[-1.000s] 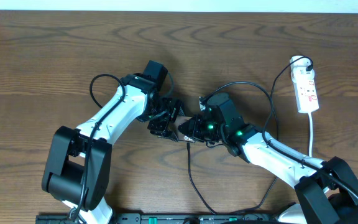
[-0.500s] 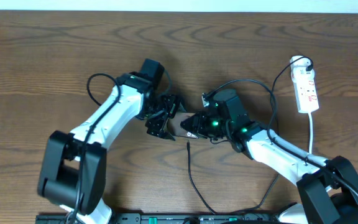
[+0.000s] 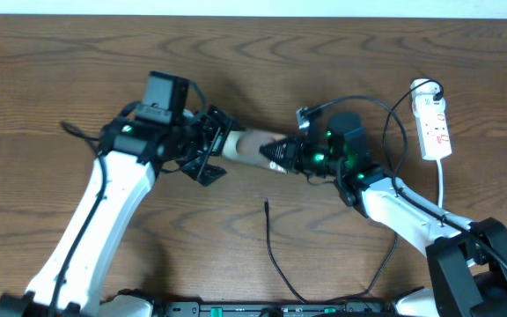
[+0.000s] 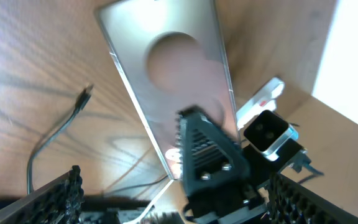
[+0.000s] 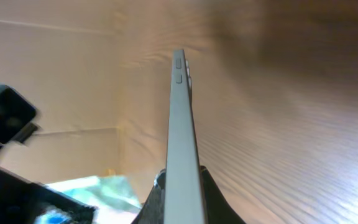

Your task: Plug charger to phone and switch on socket

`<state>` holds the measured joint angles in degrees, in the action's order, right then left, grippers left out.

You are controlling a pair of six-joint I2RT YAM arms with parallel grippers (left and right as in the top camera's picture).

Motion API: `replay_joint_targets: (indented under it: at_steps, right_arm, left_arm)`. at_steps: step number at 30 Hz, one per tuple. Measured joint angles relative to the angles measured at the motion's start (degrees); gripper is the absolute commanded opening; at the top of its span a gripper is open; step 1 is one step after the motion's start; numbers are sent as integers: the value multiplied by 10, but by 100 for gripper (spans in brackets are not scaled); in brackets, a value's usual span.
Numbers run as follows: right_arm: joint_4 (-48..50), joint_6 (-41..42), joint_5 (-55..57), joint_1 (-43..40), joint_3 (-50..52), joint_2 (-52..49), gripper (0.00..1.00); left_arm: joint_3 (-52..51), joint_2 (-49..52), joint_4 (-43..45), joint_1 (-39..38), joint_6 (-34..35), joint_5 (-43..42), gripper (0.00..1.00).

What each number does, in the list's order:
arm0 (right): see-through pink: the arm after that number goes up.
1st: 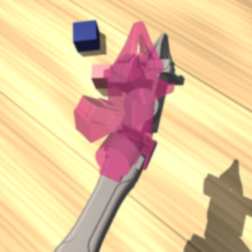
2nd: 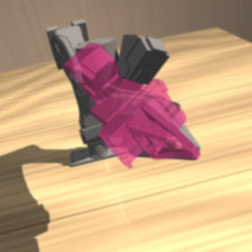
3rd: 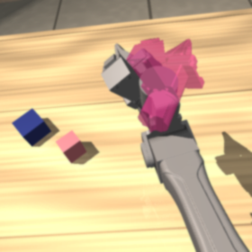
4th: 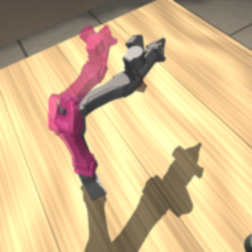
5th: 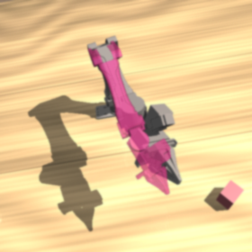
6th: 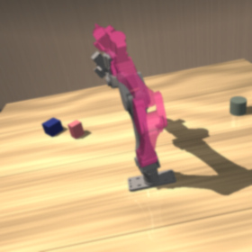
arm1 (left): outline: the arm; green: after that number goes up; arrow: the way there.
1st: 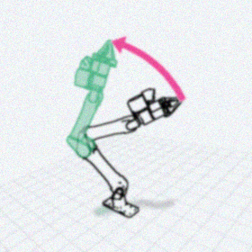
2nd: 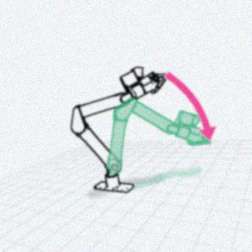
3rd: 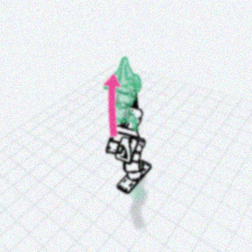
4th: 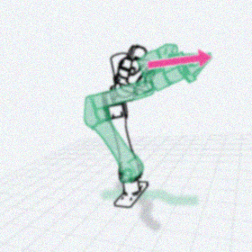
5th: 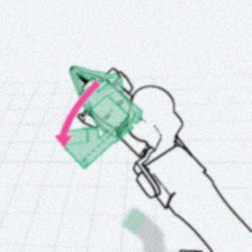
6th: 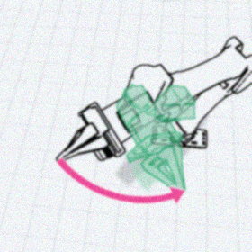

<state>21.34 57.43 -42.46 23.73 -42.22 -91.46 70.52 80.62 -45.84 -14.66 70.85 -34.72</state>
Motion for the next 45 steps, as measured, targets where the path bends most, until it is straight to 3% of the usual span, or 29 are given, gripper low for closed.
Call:
replay_joint_targets:
  at_steps: [7,13,18,27,39,45]
  right_arm:
    - [140,160,-29,-18,0,0,1]
    - [216,268,-27,-18,0,0,1]
    - [226,308,-21,-26,0,0,1]
    - [226,329,-14,-68,0,0,1]
    - [226,347,-12,-76,0,0,1]
    - [226,362,-3,-70,0,0,1]
  left_arm:
    - [0,-32,24,26,-55,0,90]
    - [-2,-31,103,51,-77,-66,90]
    - [-22,-31,128,79,-81,-121,91]
    - [-96,-32,248,141,-94,-235,90]
    - [-274,-31,655,178,-40,-311,91]
    - [-321,-31,751,178,16,-309,90]
